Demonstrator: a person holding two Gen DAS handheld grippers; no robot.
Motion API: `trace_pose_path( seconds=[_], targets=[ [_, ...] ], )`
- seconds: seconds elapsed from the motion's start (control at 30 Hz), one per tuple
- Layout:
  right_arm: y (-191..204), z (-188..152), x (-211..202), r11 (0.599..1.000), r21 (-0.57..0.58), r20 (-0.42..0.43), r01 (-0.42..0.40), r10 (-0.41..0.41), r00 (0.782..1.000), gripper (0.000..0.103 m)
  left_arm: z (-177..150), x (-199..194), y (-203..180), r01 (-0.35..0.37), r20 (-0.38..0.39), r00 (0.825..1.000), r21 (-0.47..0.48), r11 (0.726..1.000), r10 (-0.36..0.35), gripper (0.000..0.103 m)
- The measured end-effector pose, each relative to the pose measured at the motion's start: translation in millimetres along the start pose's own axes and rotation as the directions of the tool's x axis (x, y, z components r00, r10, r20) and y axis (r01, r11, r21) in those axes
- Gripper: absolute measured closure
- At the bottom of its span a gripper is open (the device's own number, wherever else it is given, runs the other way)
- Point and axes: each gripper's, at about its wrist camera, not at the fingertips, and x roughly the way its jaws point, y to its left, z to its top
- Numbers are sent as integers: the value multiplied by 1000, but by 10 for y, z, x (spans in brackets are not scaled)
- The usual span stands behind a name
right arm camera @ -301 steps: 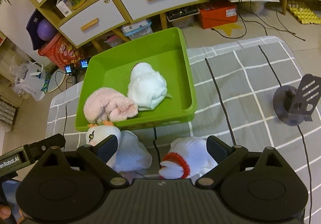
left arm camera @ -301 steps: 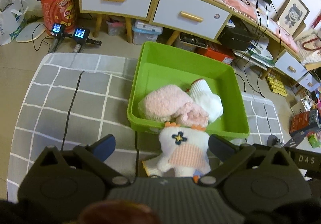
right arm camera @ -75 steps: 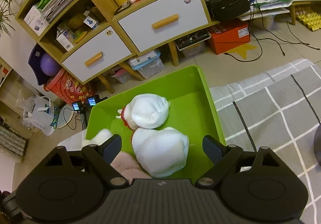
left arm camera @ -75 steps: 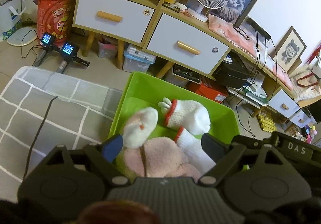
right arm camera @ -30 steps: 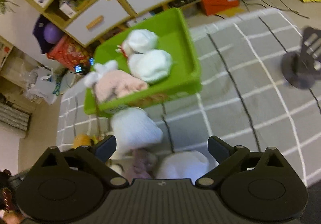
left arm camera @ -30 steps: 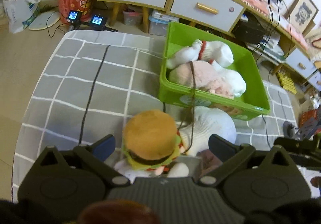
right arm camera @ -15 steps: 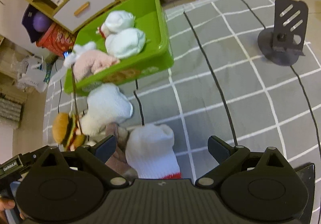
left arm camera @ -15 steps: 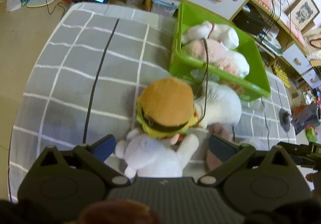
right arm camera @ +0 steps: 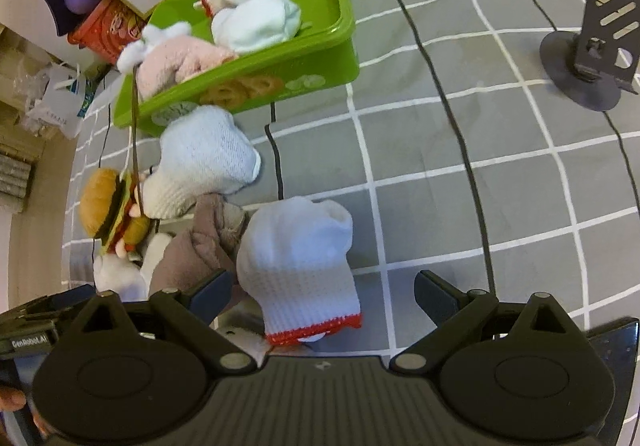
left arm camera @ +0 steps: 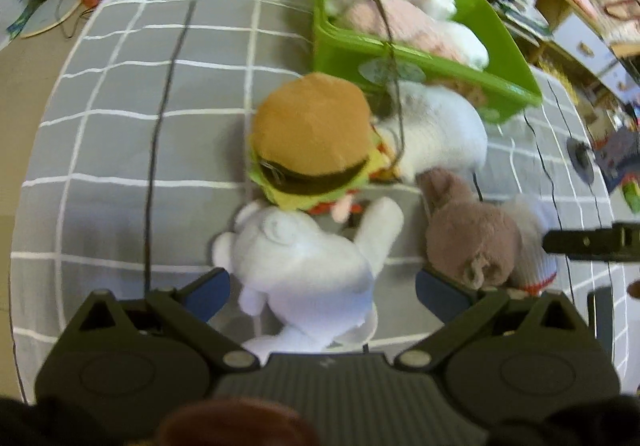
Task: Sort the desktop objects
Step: 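Move the left gripper to the white bear while the right approaches a white glove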
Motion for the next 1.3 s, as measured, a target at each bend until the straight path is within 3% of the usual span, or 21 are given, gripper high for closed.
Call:
trace_pose_path(
  seconds=[0.23,0.5,0.77,0.9,1.0,1.07,1.3],
  targets=[
    [26,-4,175,999,-13,-44,29,-30,999,4,-40,151,-80,-54,-38,998,81,995,58,1],
    [62,-10,238,999,-28,-52,30,-32,998,4,-46,230,-76,-82,-50,995,99,992,87,1],
    [189,-19,345,995,-72,-50,74,-78,996,4,-38,241,-62,-82,-52,995,91,992,87,20],
    [207,-30,385,993,-87,-44,75,-79,996,5,-53,252,-69,-94,-45,994,104,990,99,24],
    [238,-41,366,992,-110,-29,57,-60,998,16,-64,244,-67,-94,-39,994,101,990,98,27],
    [269,-48,340,991,-126,-22,36,-39,999,31,-81,228,-67,-93,-36,995,99,991,97,28],
    [291,-109,285,988,-148,-5,42,-43,999,34,-126,118,-91,-76,-25,997,107,991,79,29]
  ],
)
